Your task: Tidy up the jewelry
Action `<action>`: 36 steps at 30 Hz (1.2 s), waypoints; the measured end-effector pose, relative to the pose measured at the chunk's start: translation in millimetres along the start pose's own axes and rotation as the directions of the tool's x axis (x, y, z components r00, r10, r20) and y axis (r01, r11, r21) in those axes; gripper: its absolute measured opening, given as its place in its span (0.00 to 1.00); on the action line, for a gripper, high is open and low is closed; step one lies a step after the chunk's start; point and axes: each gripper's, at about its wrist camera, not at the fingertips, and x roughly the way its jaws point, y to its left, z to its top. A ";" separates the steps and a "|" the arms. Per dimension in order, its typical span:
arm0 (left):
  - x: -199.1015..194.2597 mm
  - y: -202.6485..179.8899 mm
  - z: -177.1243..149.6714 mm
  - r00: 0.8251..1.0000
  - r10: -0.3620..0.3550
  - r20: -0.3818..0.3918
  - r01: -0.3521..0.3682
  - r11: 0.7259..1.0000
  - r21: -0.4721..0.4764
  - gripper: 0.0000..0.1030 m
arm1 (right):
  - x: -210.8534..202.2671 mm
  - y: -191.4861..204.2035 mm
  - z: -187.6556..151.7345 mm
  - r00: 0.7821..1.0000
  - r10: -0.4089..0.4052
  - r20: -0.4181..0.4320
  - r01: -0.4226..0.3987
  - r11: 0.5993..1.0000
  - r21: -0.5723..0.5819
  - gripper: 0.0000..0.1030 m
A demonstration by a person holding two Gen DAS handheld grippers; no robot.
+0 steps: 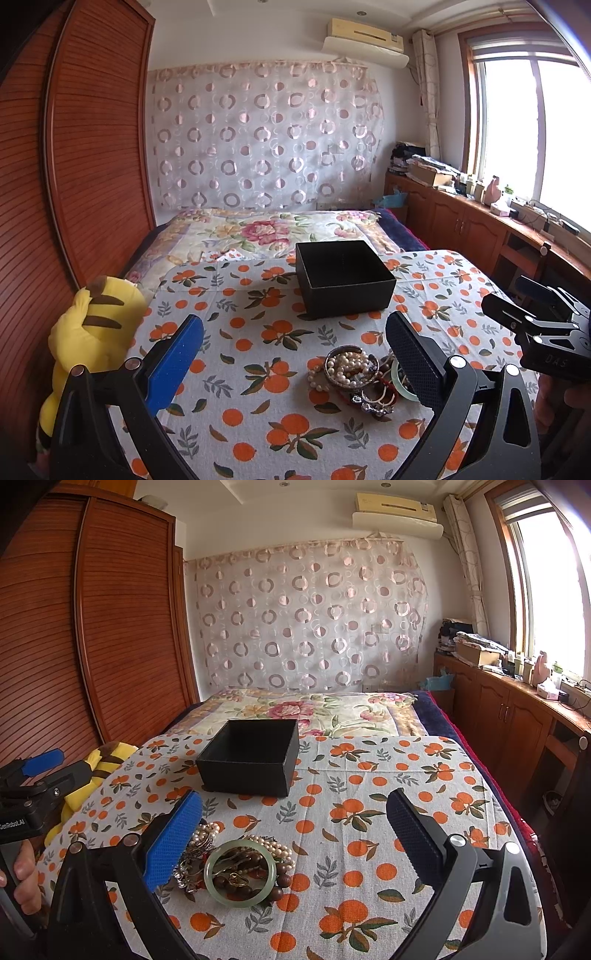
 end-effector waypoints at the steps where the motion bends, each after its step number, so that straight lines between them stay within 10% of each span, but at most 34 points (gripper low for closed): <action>1: 0.1 0.3 -0.2 1.000 0.000 0.000 0.000 1.000 0.000 0.93 | -0.1 0.0 0.0 1.000 0.000 0.000 0.000 1.000 0.000 0.98; 36: 0.4 2.1 -1.8 1.000 -0.002 0.003 0.002 1.000 -0.001 0.93 | -1.9 2.3 -0.7 1.000 0.003 0.004 -0.003 1.000 0.000 0.98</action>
